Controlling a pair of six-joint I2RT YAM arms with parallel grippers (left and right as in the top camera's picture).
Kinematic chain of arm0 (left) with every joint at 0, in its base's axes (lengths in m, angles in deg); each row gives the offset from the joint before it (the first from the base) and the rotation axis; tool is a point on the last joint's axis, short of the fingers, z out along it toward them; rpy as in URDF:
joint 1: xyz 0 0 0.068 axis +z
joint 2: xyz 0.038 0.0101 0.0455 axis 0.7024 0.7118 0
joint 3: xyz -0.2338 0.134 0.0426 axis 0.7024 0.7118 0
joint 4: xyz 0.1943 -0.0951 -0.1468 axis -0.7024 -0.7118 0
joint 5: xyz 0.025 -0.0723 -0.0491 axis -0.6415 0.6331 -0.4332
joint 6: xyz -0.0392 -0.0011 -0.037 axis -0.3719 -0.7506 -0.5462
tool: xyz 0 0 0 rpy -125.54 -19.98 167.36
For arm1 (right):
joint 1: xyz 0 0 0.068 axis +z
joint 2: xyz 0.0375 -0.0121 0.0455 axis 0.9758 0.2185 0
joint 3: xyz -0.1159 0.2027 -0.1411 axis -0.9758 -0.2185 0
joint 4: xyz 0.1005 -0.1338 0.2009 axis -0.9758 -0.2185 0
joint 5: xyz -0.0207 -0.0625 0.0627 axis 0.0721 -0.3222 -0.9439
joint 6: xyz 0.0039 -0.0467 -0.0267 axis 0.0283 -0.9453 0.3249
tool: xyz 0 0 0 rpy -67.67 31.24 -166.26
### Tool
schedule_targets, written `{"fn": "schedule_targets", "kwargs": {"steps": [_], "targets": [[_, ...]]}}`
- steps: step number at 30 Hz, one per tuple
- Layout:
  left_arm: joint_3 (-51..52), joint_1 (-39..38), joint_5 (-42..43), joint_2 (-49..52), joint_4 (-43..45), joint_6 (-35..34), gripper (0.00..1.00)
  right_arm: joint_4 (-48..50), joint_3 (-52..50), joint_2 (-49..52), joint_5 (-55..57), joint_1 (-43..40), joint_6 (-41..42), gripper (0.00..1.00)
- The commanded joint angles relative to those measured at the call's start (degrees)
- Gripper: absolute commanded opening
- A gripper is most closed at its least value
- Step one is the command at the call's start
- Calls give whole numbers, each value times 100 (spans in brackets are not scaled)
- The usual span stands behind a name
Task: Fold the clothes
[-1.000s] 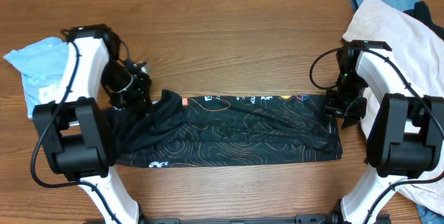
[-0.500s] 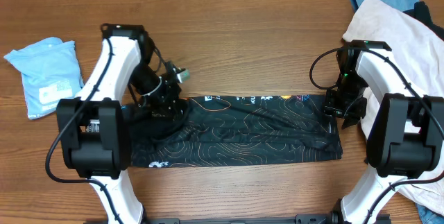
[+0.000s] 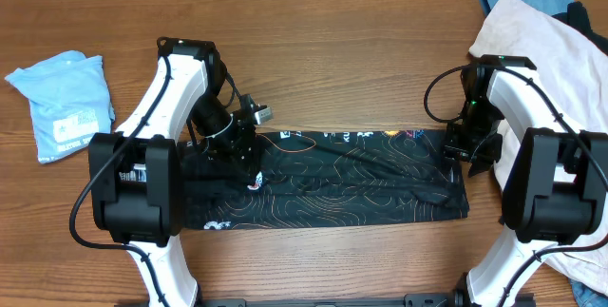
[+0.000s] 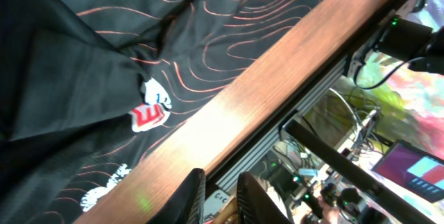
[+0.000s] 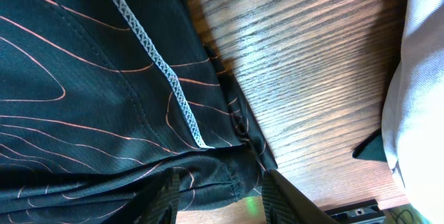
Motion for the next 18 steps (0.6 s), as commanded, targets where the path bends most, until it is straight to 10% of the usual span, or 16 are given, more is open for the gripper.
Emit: {"fn": "schedule_targets", "kwargs": {"steps": [1, 10, 18], "targets": [[31, -44, -286, -146, 144, -72, 18, -4, -24, -59, 26, -42, 7, 42], [476, -44, -1519, -144, 1368, -1843, 19, 118, 9, -682, -748, -293, -232, 66], [1478, -50, -1510, -144, 2308, -2465, 18, 369, -267, -743, -1362, -544, -625, 66]]}}
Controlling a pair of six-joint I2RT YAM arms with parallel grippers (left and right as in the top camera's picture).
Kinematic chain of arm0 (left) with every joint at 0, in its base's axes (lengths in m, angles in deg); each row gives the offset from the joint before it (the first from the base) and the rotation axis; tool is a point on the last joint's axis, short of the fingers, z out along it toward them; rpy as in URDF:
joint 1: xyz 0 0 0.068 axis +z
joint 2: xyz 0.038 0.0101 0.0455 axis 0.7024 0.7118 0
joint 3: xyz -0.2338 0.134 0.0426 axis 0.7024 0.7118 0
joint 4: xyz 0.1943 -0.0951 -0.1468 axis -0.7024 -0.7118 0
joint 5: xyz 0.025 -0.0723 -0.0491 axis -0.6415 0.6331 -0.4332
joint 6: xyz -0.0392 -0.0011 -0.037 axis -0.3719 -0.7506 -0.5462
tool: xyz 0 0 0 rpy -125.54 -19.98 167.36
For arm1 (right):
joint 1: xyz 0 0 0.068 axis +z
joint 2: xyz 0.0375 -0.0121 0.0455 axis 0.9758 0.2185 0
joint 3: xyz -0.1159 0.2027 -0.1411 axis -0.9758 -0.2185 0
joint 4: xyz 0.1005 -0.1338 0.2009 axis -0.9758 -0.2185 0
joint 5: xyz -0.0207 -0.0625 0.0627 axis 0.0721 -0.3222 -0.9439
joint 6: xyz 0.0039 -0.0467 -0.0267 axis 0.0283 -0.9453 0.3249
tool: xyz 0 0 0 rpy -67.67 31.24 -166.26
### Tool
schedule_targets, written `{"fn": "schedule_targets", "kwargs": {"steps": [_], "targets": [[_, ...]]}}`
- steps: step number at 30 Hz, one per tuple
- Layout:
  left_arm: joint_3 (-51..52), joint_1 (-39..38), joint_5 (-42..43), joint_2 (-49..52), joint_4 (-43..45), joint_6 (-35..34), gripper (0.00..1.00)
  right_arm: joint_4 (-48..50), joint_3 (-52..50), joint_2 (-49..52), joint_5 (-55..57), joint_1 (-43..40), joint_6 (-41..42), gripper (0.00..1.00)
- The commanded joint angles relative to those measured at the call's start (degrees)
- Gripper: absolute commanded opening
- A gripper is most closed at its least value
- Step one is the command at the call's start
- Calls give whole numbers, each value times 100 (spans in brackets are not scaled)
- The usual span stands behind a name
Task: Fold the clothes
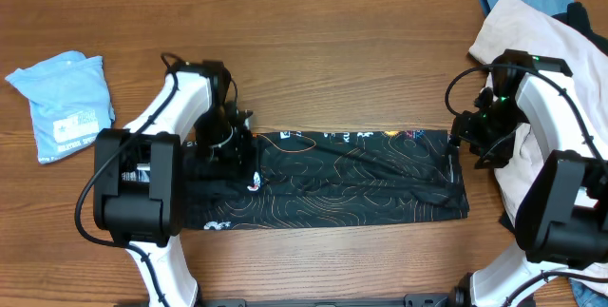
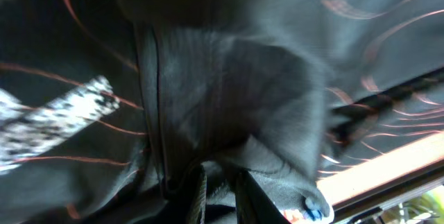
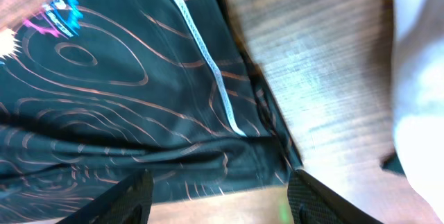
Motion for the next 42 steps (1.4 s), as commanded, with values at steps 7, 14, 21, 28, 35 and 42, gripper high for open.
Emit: {"fn": "schedule_targets", "kwargs": {"steps": [7, 14, 21, 28, 35, 42], "targets": [[433, -39, -87, -160, -68, -361, 10, 767, -909, -74, -280, -11, -155, 69], [407, -22, -85, -680, 17, -367, 10, 1655, -1545, -74, -273, -33, -153, 76], [402, -22, -85, -1161, 37, -442, 11, 1991, -1956, -74, -664, -26, -153, 60], [402, -22, -85, -1196, 17, -540, 9, 1947, -1958, -74, -933, 46, -155, 18], [400, -11, -94, -1462, 79, -664, 5, 1993, -1886, -74, -922, 11, -151, 4], [400, 400, -321, -2210, 59, -861, 6, 1167, -826, -76, -481, -210, -109, 4]]}}
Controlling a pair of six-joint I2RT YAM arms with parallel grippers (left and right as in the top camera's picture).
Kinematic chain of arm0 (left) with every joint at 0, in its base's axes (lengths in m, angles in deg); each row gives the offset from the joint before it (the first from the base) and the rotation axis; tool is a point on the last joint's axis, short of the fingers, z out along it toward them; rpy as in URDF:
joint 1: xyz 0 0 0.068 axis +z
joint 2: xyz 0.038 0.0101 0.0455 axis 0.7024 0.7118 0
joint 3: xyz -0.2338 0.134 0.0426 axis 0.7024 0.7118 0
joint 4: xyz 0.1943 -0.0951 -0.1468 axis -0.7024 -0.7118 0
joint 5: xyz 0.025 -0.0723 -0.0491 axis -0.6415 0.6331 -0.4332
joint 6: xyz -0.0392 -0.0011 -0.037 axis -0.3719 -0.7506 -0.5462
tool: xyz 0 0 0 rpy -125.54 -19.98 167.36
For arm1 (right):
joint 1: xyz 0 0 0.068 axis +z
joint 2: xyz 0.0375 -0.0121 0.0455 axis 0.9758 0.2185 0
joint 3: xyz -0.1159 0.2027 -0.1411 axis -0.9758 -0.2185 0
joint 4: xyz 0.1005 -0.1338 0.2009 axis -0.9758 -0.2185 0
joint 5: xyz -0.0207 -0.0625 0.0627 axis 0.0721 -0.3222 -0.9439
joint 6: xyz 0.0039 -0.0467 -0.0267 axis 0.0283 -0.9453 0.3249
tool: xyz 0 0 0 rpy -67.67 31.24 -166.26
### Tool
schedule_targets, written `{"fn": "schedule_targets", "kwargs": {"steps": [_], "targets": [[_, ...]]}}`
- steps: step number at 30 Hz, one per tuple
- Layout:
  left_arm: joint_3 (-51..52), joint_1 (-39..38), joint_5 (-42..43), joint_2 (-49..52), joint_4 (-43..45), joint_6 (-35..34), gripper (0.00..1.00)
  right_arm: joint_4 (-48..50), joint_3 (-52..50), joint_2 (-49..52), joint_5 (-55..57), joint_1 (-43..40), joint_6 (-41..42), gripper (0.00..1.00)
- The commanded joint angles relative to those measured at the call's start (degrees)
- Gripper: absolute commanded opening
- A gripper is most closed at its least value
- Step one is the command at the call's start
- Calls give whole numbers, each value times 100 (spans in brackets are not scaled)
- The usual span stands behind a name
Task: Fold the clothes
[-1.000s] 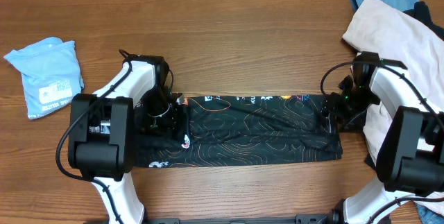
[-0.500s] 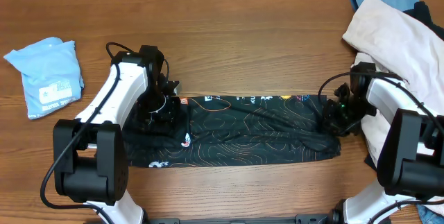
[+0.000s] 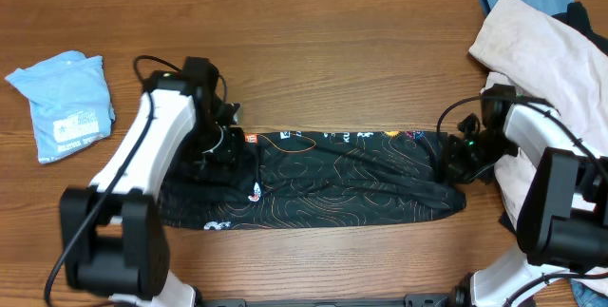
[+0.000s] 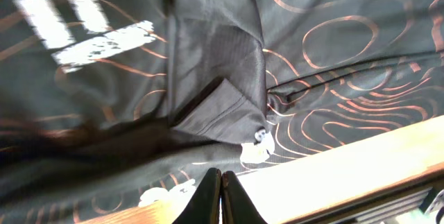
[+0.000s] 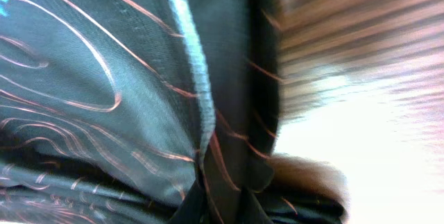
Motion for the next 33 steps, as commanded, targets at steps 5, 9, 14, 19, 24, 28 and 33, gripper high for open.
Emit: {"fn": "schedule_targets", "kwargs": {"steps": [5, 9, 14, 19, 24, 28, 33], "targets": [[2, 737, -323, -726, -31, -334, 7, -960, 1414, 0, 328, 114, 15, 4], [2, 1086, -319, -758, -52, -466, 8, -1355, 1757, 0, 326, 562, 22, 4], [2, 1290, -319, -758, -103, -461, 8, -1436, 1794, 0, 323, 1405, 496, 4], [2, 1290, -321, -758, -98, -459, 8, -1362, 1794, 0, 304, 2350, 988, 4], [2, 1290, -293, -758, -101, -461, 8, -925, 1794, 0, 302, 3279, 1364, 4], [2, 1290, -291, -758, -105, -461, 8, -376, 1794, 2, 302, 3945, 1427, 4], [4, 1287, -275, -758, -146, -459, 8, 367, 1794, 2, 304, 4592, 1425, 4]]}}
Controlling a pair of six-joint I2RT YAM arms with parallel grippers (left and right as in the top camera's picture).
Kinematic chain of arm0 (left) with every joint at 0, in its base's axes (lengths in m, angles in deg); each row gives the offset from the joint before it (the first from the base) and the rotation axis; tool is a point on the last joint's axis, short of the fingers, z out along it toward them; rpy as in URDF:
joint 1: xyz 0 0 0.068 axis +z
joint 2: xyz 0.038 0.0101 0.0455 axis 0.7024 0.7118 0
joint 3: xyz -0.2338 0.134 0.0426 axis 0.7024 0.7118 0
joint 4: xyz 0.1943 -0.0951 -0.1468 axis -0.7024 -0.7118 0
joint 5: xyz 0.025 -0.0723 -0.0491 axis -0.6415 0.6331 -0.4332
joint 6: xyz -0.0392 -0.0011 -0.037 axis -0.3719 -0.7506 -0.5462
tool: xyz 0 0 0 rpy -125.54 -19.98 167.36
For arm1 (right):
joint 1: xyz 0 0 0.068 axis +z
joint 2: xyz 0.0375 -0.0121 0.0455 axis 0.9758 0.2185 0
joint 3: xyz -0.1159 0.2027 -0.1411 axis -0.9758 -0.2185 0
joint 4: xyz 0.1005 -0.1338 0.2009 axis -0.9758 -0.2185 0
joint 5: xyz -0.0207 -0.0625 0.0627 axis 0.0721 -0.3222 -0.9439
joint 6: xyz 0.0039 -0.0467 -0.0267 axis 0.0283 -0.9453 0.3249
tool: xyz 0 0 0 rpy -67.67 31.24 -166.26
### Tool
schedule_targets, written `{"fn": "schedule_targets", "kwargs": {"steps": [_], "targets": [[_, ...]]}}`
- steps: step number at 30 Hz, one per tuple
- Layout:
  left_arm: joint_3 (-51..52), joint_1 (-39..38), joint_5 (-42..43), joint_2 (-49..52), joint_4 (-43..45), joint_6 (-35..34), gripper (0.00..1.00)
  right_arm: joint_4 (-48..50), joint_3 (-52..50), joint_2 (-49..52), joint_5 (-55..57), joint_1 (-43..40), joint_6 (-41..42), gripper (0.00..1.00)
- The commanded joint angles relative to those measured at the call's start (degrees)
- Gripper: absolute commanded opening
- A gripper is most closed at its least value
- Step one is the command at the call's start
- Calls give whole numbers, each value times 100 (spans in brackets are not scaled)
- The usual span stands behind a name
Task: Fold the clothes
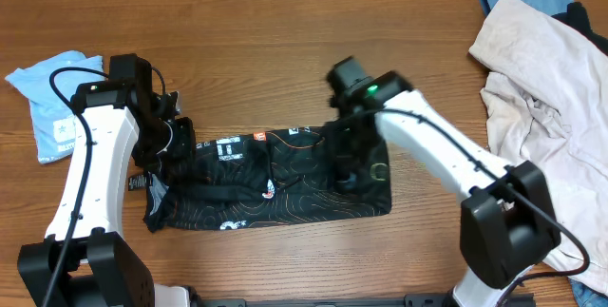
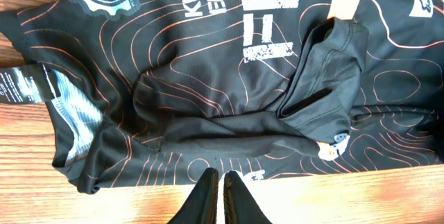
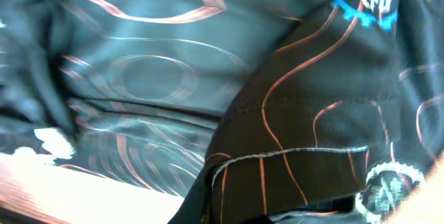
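A black garment with orange contour lines (image 1: 285,193) lies across the middle of the table. Its right end is folded over toward the middle, and its left end is bunched. My right gripper (image 1: 344,169) sits over the fold, shut on the garment's edge (image 3: 298,154); dark cloth fills the right wrist view and hides its fingertips. Above the garment's left part my left gripper (image 1: 174,143) is raised. Its fingers (image 2: 208,189) are shut with nothing showing between them, and the garment (image 2: 208,78) is spread out below them.
A folded light blue shirt (image 1: 38,107) lies at the far left, partly under my left arm. A heap of white and blue clothes (image 1: 541,88) fills the right side. The table's front edge runs just below the garment.
My right gripper has gone from the garment's far right end to its middle, with that end folded over leftward. My left gripper now sits further left and higher, and the garment's left end is bunched.
Both grippers first stood over the long flat garment, left near its left part and right open at its right end. Then each was shut in the cloth at its own end. Now the right end lies folded over the middle and the garment is much shorter.
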Motion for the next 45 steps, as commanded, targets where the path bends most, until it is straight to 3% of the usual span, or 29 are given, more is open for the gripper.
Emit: {"fn": "schedule_targets", "kwargs": {"steps": [1, 19, 39, 41, 44, 45], "targets": [[4, 15, 13, -94, -46, -55, 8, 280, 125, -9, -2, 337, 92, 4], [4, 15, 11, -94, -52, -52, 8, 1213, 120, 2, -306, 874, 122, 4], [4, 15, 9, -94, -55, -52, 8, 1322, 114, 2, -313, 1244, -131, 5], [4, 15, 9, -94, -55, -52, 8, 1335, 114, 2, -420, 1252, -354, 11], [4, 15, 9, -94, -55, -52, 8, 1346, 114, 2, -844, 1283, -1104, 47], [4, 15, 9, -94, -55, -52, 8, 1331, 114, 2, -831, 1281, -1237, 54]]}}
